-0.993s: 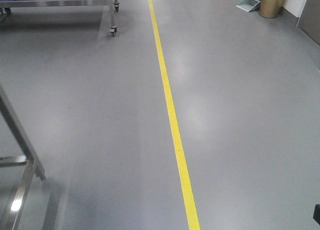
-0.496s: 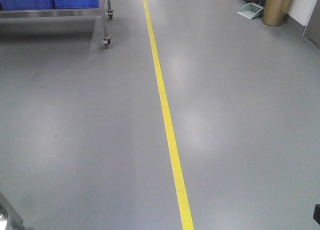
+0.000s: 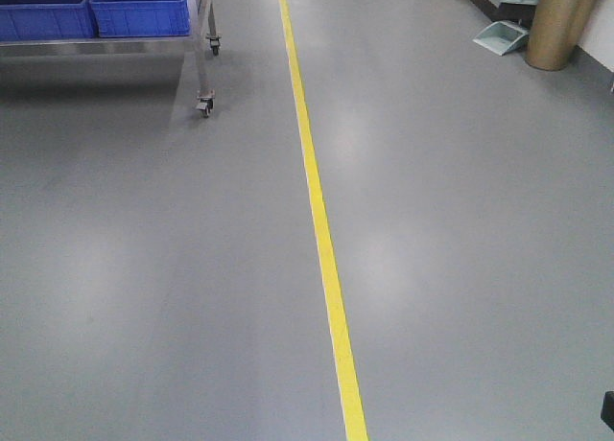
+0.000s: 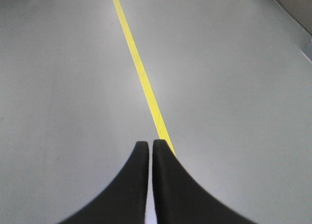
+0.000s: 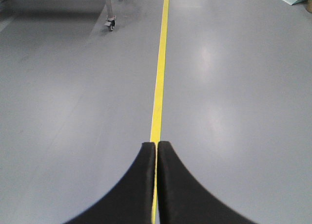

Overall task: Move and align brake pads A on conveyor
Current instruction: 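Drive along the yellow floor line back toward the steel table, then turn toward the steel table with the two remaining pads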

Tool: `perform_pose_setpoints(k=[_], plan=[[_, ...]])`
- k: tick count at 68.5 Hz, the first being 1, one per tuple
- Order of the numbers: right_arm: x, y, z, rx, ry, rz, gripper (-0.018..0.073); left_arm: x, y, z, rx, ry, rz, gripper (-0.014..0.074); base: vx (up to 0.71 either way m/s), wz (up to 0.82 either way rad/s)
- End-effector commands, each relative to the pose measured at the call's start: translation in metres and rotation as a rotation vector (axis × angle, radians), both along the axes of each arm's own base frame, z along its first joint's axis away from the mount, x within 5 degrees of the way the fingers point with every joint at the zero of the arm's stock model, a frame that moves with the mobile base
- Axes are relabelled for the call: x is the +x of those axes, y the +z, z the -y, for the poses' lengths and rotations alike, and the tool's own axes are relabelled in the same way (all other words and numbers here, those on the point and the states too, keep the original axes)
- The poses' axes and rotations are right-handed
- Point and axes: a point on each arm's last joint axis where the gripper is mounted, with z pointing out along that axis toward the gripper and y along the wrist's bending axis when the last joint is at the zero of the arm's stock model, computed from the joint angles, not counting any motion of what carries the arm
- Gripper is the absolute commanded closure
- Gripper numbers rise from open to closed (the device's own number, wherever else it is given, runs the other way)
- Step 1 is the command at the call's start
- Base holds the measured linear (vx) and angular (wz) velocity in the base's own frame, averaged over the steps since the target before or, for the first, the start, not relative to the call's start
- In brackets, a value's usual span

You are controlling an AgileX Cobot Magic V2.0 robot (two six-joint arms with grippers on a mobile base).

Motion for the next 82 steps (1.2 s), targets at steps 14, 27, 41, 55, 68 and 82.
perform_pose_setpoints(k=[14,27,41,55,68,82], plan=[[0.0034,0.0141,0.0000,-0.003,0.001,0.088,0.0569,0.0037,0.0123,0.0016,-0.028,-0.003,0.079,0.0603,0.38,0.05],[0.0034,0.0142,0.0000,-0.003,0.001,0.089,0.0569,0.0037,0.0123,0.0016,-0.028,-0.003,0.079,0.0603,0.30,0.19],[0.0034,0.0142,0.0000,-0.003,0.001,0.089,0.0569,0.0037,0.0123,0.0016,-0.028,-0.003,0.079,0.0603,0.24,0.40],[0.0034,0.0142,0.0000,-0.003,0.001,0.089,0.0569,0.0037,0.0123,0.0016,-0.028,-0.003,0.079,0.0603,0.18,0.65],[0.0034,0.0142,0.0000,-0.003,0.001,0.089,0.0569,0.0037,0.0123,0.0016,-0.028,-0.003,0.079,0.0603,0.14,0.84],[0.0033,0.0139,0.0000,-0.003,0.001,0.086,0.0569,0.0037,0.0123,0.0016,-0.028,-0.003,0.079,0.0603,0.12,0.88]])
